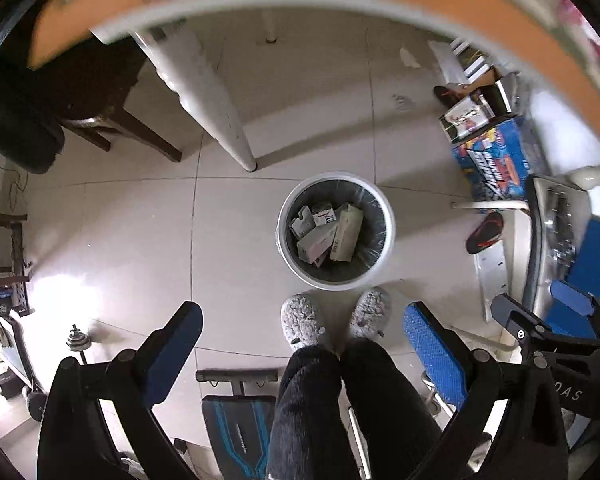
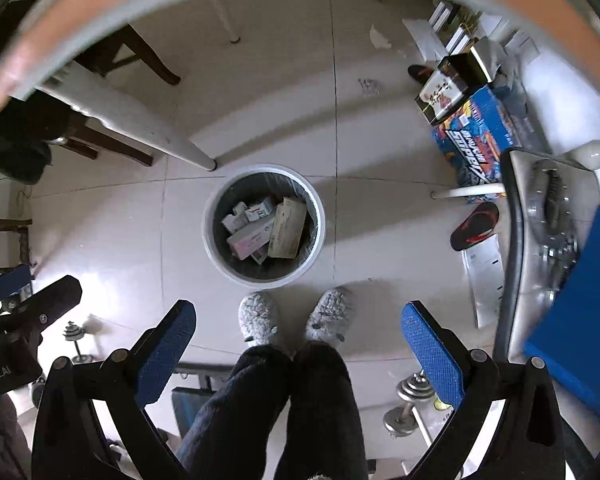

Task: Collect trash
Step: 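Bring both tools back over the table toward the wrappers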

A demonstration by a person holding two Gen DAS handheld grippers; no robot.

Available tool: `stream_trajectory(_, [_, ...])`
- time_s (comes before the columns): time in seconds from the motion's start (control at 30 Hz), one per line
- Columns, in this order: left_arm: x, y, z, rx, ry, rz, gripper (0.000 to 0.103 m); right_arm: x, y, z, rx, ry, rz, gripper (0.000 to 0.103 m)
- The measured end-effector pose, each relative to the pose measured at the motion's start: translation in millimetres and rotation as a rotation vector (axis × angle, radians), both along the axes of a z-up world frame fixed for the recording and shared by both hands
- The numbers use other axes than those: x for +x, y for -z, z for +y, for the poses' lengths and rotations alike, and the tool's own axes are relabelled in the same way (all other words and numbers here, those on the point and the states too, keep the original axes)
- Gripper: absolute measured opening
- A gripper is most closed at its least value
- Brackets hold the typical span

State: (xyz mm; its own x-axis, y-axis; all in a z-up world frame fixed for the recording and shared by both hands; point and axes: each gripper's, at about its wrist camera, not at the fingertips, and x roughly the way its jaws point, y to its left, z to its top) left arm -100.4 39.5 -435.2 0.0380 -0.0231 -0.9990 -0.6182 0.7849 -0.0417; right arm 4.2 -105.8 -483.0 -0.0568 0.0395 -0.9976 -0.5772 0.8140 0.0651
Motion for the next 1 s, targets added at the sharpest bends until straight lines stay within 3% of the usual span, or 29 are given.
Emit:
stream_trajectory(0.3, [-11,-107,-4,0.031,0.0,-0.071,0.103,-13,-128,-8,0.068,0.046,-0.012,0.103])
stream_trajectory(0.5, [20,-166,19,0.174,-0.024,-0.161,0.103,14,-191,4,0.171,0.143,0.001,0.103])
stream_trajectory(0.63, [68,-195,43,0.283,-0.031,-0.197,0.103,74,-224,11,0.235,0.237,-0.029,0.103])
stream_trajectory(0.77, [129,-210,64,0.315,-0.033,-0.221,0.103,153,-242,14,0.262,0.316,-0.073,0.103])
stream_trajectory(0.9, [207,-213,89,0.299,-0.053,-0.231,0.103,252,-241,12,0.266,0.386,-0.094,0.103])
stream_trajectory(1.0, [272,-204,113,0.22,-0.084,-0.229,0.103,339,-228,16,0.254,0.435,-0.096,0.103])
